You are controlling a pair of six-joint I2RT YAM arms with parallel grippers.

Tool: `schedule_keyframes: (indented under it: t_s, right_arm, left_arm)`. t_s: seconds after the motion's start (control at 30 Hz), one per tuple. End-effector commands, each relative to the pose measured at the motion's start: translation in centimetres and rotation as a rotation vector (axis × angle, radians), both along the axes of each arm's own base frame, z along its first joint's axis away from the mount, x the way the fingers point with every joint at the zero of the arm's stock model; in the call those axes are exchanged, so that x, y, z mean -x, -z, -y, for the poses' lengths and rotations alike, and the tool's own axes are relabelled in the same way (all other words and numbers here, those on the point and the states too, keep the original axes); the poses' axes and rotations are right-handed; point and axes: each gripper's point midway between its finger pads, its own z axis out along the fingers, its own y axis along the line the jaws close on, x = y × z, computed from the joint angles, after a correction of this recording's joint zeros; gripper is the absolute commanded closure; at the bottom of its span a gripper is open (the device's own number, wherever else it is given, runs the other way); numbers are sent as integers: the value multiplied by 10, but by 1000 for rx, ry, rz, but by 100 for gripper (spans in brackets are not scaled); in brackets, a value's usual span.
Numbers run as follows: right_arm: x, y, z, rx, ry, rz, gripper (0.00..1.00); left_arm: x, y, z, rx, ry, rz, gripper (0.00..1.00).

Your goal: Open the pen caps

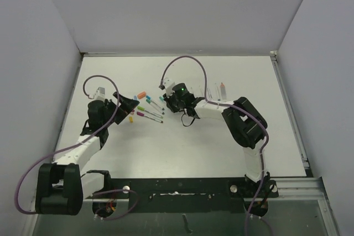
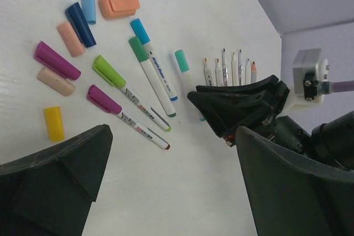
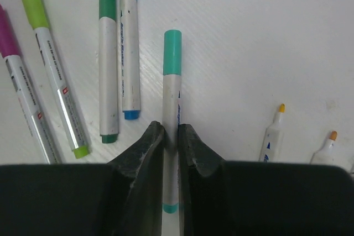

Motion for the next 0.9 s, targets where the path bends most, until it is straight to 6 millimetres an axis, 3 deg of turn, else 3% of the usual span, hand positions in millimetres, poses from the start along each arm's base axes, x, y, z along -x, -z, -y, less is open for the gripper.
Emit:
schedule_keyframes:
  t_s: [0.0,0.37,0.87]
  right_arm:
    - [-7,-84,-6,-157,21,137,100]
    - [37,-109,6,-244,12,73,100]
    - [80,-126,-21,-301,-85,63,100]
  left_arm:
    - [-13,-25,20,42,38,109,5]
    - [-34,-18,70,50,111,102,7]
    - [-49,-27,106,87,144,146,12]
